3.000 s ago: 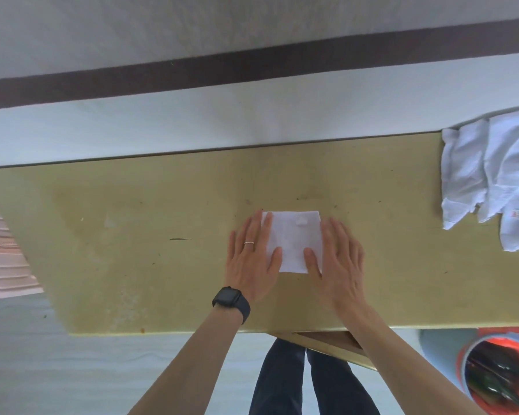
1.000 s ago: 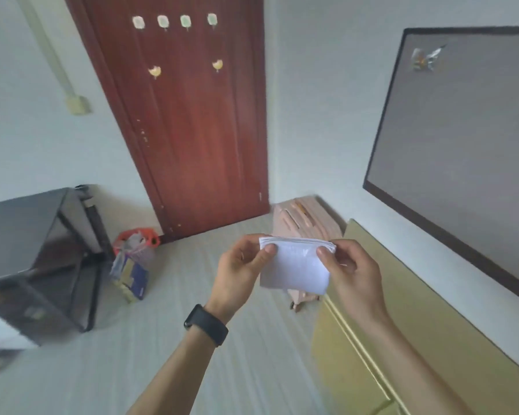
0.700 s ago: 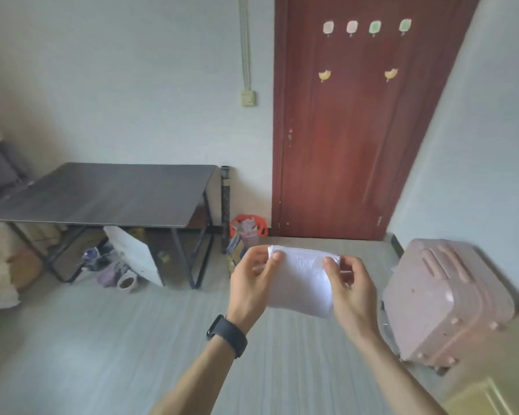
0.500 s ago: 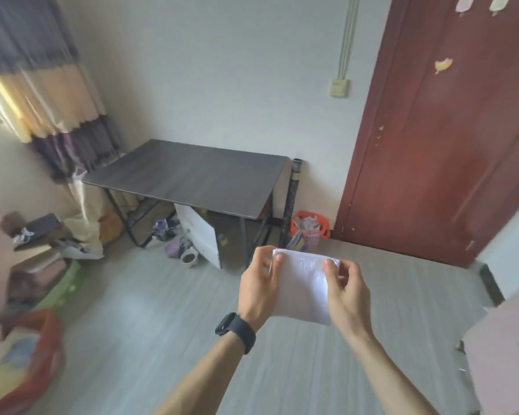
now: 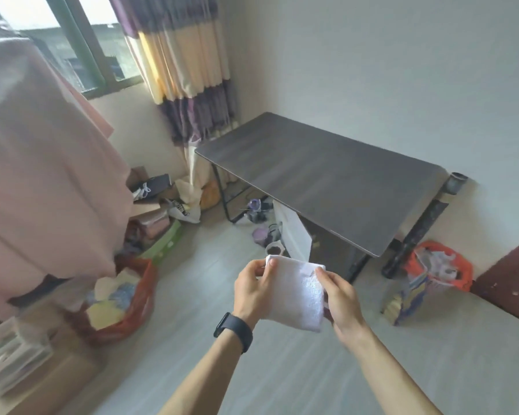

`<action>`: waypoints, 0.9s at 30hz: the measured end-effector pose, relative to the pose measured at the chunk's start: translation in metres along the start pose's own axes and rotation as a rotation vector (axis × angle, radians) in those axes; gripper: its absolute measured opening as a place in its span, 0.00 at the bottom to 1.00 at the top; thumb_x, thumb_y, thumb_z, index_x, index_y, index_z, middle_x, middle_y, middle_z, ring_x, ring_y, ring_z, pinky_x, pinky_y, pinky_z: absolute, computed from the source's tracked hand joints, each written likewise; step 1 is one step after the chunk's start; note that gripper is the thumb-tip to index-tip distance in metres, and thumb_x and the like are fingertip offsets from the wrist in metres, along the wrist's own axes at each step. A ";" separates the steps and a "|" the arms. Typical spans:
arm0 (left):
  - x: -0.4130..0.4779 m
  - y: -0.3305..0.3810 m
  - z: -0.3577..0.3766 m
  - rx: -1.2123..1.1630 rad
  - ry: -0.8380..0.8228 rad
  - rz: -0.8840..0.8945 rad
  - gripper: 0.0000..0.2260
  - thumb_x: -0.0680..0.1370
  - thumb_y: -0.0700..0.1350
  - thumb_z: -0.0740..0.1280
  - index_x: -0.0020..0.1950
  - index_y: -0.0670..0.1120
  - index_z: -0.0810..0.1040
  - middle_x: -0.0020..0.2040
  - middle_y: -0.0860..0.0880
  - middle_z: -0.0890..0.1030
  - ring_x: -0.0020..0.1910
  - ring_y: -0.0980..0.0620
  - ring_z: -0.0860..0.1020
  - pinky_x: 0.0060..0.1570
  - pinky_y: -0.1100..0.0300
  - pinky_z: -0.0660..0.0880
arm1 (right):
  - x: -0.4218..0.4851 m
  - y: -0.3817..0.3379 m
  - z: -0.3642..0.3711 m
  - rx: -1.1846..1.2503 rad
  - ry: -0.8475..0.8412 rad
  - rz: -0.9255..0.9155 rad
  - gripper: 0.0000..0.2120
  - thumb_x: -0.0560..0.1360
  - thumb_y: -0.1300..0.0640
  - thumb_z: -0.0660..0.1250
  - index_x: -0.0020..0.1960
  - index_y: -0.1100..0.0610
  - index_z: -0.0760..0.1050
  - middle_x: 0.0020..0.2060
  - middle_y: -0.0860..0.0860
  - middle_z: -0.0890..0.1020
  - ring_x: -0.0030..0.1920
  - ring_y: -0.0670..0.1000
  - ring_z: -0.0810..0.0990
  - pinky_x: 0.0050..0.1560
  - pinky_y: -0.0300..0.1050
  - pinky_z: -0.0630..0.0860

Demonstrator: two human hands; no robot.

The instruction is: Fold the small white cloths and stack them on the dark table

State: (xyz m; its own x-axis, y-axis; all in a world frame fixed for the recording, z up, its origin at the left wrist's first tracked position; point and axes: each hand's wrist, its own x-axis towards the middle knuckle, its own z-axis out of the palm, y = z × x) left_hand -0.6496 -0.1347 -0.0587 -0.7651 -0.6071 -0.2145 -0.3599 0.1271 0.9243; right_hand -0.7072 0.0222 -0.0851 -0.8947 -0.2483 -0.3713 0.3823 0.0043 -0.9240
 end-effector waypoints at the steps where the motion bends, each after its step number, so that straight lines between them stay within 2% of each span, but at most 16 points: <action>1: 0.019 0.004 -0.003 0.007 0.023 -0.019 0.12 0.79 0.57 0.65 0.48 0.50 0.81 0.42 0.55 0.83 0.38 0.59 0.78 0.31 0.74 0.68 | 0.021 -0.003 0.010 -0.012 -0.046 0.036 0.15 0.78 0.51 0.68 0.51 0.64 0.78 0.37 0.53 0.76 0.38 0.52 0.75 0.41 0.48 0.71; 3: 0.054 0.009 -0.011 0.012 0.075 -0.045 0.13 0.79 0.56 0.65 0.47 0.49 0.81 0.42 0.55 0.82 0.39 0.59 0.78 0.31 0.75 0.68 | 0.059 -0.011 0.033 -0.056 -0.093 0.050 0.15 0.80 0.51 0.65 0.49 0.65 0.78 0.37 0.53 0.77 0.39 0.52 0.75 0.42 0.48 0.72; 6: 0.107 0.010 -0.022 0.029 0.137 -0.068 0.13 0.80 0.56 0.65 0.48 0.47 0.80 0.42 0.54 0.82 0.40 0.57 0.78 0.33 0.74 0.69 | 0.108 -0.027 0.071 -0.203 -0.058 -0.068 0.14 0.82 0.48 0.61 0.45 0.58 0.76 0.36 0.46 0.77 0.38 0.48 0.74 0.41 0.41 0.71; 9: 0.168 0.002 -0.031 0.069 0.167 -0.076 0.10 0.80 0.56 0.63 0.48 0.50 0.75 0.39 0.53 0.81 0.39 0.52 0.78 0.36 0.63 0.72 | 0.157 -0.044 0.113 -0.365 -0.025 -0.197 0.12 0.83 0.47 0.57 0.46 0.49 0.75 0.42 0.40 0.81 0.43 0.37 0.76 0.40 0.29 0.69; 12: 0.240 -0.006 -0.039 0.154 0.179 -0.069 0.10 0.82 0.58 0.58 0.46 0.54 0.70 0.37 0.55 0.79 0.37 0.52 0.76 0.37 0.57 0.70 | 0.218 -0.051 0.154 -0.479 0.009 -0.284 0.11 0.83 0.48 0.57 0.44 0.48 0.72 0.42 0.39 0.82 0.43 0.36 0.76 0.39 0.28 0.69; 15: 0.319 -0.005 -0.050 0.159 0.166 -0.062 0.11 0.82 0.57 0.58 0.49 0.51 0.72 0.38 0.55 0.78 0.38 0.52 0.76 0.35 0.61 0.68 | 0.285 -0.058 0.194 -0.510 0.042 -0.295 0.13 0.82 0.45 0.57 0.45 0.51 0.72 0.40 0.41 0.82 0.42 0.39 0.77 0.39 0.33 0.70; 18: 0.392 0.007 -0.060 0.106 0.139 -0.053 0.12 0.82 0.55 0.60 0.49 0.48 0.73 0.39 0.55 0.78 0.37 0.58 0.75 0.32 0.69 0.67 | 0.343 -0.074 0.228 -0.481 0.100 -0.287 0.15 0.81 0.44 0.59 0.45 0.54 0.72 0.38 0.44 0.80 0.40 0.43 0.78 0.37 0.36 0.69; 20: 0.436 0.019 -0.064 0.084 0.108 -0.047 0.12 0.82 0.54 0.61 0.49 0.47 0.74 0.39 0.55 0.78 0.36 0.60 0.74 0.32 0.72 0.68 | 0.380 -0.086 0.246 -0.458 0.137 -0.276 0.15 0.81 0.44 0.59 0.45 0.54 0.72 0.39 0.45 0.80 0.41 0.46 0.78 0.37 0.34 0.70; 23: 0.497 0.034 -0.063 0.070 0.064 -0.045 0.11 0.82 0.53 0.61 0.48 0.46 0.74 0.38 0.55 0.77 0.34 0.60 0.72 0.32 0.71 0.68 | 0.430 -0.100 0.265 -0.421 0.187 -0.239 0.14 0.81 0.44 0.60 0.47 0.55 0.73 0.41 0.44 0.80 0.44 0.41 0.77 0.40 0.31 0.70; 27: 0.572 0.043 -0.054 0.104 0.001 -0.028 0.10 0.83 0.52 0.61 0.49 0.47 0.73 0.39 0.54 0.76 0.35 0.59 0.71 0.33 0.72 0.67 | 0.493 -0.113 0.284 -0.393 0.243 -0.190 0.13 0.81 0.45 0.60 0.47 0.54 0.73 0.41 0.46 0.81 0.43 0.39 0.77 0.40 0.26 0.69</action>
State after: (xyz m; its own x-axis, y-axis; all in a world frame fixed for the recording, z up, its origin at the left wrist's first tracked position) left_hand -1.0735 -0.5189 -0.1246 -0.7534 -0.6125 -0.2393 -0.4345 0.1906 0.8803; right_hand -1.1259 -0.3753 -0.1378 -0.9860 -0.0473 -0.1602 0.1331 0.3569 -0.9246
